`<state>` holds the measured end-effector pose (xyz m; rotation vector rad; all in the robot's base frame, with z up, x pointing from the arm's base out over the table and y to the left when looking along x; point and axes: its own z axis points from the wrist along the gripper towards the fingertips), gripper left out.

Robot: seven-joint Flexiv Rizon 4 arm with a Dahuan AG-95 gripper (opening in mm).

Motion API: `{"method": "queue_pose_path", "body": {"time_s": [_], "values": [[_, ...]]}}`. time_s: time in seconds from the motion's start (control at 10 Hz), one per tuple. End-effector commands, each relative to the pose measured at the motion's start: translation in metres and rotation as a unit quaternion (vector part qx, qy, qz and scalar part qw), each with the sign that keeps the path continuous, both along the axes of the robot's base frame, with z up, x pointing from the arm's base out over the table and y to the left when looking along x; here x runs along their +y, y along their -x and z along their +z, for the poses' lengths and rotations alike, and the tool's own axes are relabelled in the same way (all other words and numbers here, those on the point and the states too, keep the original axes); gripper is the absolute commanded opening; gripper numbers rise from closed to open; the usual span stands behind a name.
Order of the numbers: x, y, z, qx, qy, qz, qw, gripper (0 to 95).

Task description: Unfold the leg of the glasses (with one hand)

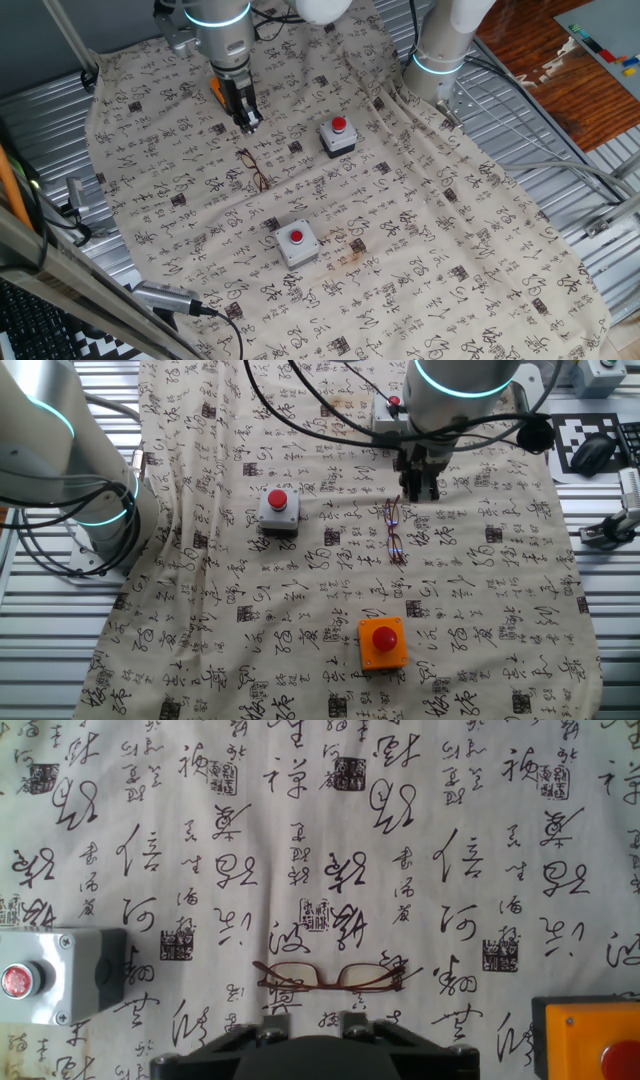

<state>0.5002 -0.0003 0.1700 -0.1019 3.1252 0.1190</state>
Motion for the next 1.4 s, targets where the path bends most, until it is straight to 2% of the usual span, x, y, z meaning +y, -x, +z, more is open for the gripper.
{"method": "queue_pose_path", "body": {"time_s": [0.1, 0.8, 1.4], "values": [[0.0003, 0.0002, 0.0000, 0.000, 0.000, 0.000, 1.0000, 0.0], [0.0002, 0.0001, -0.0005, 0.001, 0.001, -0.003, 1.0000, 0.0], [-0.0002, 0.0023, -0.0016, -0.001, 0.005, 0.032, 0.9995, 0.0]]}}
